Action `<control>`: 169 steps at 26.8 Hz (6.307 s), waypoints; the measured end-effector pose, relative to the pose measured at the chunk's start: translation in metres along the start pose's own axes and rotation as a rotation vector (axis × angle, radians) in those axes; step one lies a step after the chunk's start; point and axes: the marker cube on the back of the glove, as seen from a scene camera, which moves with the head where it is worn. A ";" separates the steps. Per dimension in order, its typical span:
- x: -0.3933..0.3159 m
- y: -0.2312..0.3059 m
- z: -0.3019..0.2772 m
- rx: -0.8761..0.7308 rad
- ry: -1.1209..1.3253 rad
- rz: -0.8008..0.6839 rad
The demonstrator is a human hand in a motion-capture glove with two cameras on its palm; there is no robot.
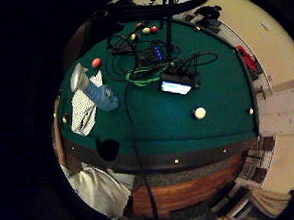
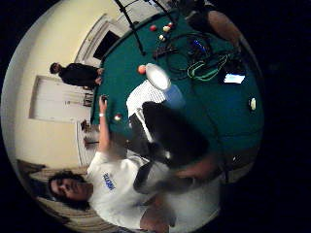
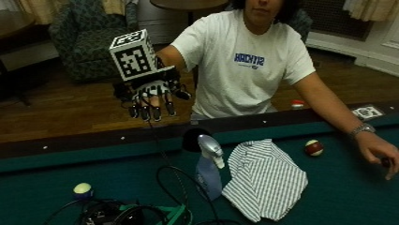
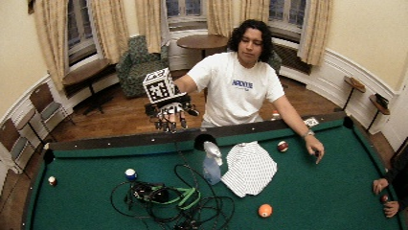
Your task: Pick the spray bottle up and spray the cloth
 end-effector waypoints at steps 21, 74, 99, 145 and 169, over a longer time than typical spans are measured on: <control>0.011 0.006 0.039 -0.032 0.001 -0.006; -0.003 -0.050 0.178 0.164 -0.949 0.106; -0.045 -0.061 0.205 0.125 -1.003 -0.060; -0.110 -0.057 0.102 0.222 -0.984 -0.298; -0.186 -0.066 0.024 -0.500 -0.180 -0.250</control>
